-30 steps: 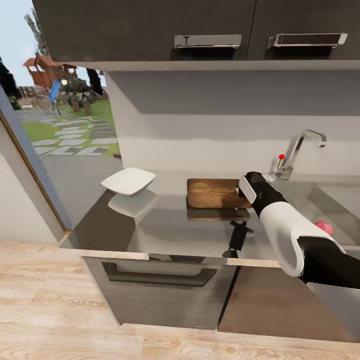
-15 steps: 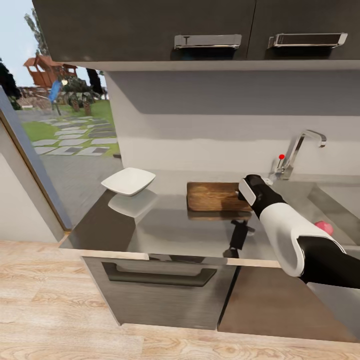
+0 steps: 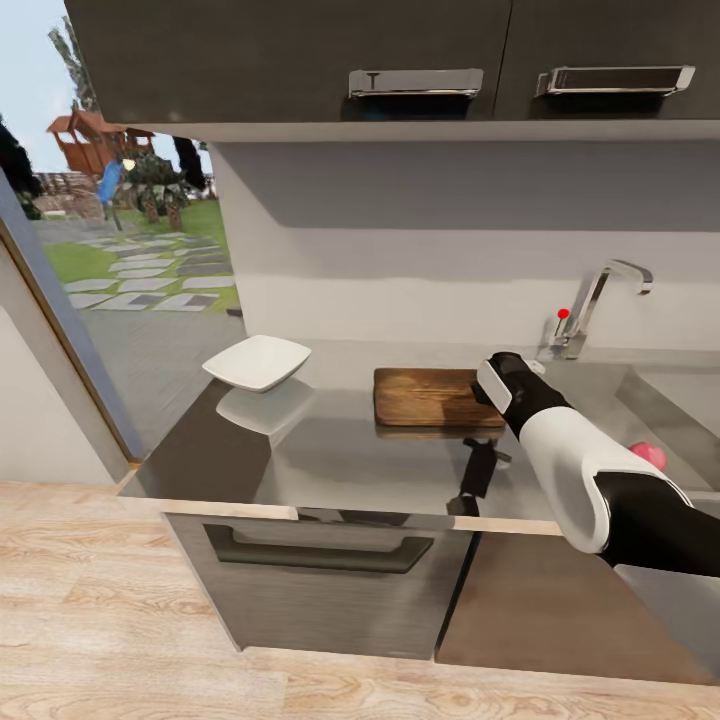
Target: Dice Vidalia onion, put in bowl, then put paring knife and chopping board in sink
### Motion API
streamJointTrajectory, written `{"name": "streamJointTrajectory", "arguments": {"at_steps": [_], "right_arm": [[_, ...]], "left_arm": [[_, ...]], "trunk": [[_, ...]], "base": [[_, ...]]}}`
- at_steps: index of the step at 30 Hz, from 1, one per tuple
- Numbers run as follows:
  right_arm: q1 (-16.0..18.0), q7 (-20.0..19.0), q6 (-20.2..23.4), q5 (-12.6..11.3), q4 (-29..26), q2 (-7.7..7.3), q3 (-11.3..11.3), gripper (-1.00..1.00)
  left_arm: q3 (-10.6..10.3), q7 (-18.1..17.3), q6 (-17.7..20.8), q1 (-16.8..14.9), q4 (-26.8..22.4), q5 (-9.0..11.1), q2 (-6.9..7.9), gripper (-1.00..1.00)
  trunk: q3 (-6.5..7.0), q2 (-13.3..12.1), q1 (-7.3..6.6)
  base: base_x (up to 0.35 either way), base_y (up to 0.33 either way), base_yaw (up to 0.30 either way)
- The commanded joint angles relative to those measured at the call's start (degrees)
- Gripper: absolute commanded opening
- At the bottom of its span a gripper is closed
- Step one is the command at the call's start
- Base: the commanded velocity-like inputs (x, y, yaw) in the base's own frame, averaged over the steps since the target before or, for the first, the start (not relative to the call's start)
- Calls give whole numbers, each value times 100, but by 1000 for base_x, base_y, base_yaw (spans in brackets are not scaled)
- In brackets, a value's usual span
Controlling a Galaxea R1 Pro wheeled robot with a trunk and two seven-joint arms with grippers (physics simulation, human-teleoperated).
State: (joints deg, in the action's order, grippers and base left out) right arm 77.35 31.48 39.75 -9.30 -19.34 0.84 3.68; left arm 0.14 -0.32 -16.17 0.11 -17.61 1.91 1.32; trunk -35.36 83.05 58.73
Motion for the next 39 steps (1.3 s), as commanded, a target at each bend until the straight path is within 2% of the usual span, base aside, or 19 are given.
{"name": "streamJointTrajectory", "arguments": {"at_steps": [1,6,7,32,34,36,37,39], "right_arm": [[3,51,-3,-54,-9,4,27,-100],[0,58,-3,-62,-13,4,27,-100],[1,59,-3,-62,-15,4,27,100],[-1,53,17,-78,-126,1,49,100],[-1,50,34,-80,-232,-6,54,100],[-1,52,74,-80,-570,-5,54,100],[0,56,381,-79,-1100,-1,56,100],[3,55,729,-75,-1495,11,59,100]], "left_arm": [[0,-3,-9,3,-5,20,0,100],[1,-3,-9,1,-5,20,0,100],[-1,-3,-9,1,-5,20,0,100],[0,-4,-9,0,-5,20,0,100],[-2,-3,-9,1,-5,20,0,100],[-1,-3,-9,2,-5,20,0,100],[-1,-3,-9,2,-5,20,0,100],[-2,-3,-9,3,-5,20,0,100]], "trunk": [[-5,3,0],[-5,3,0],[-5,3,0],[-5,3,0],[-5,3,0],[-5,3,0],[-5,3,0],[-5,3,0]], "base": [[0,0,0],[0,0,0],[0,0,0],[0,0,0],[0,0,0],[0,0,0],[0,0,0],[0,0,0]]}}
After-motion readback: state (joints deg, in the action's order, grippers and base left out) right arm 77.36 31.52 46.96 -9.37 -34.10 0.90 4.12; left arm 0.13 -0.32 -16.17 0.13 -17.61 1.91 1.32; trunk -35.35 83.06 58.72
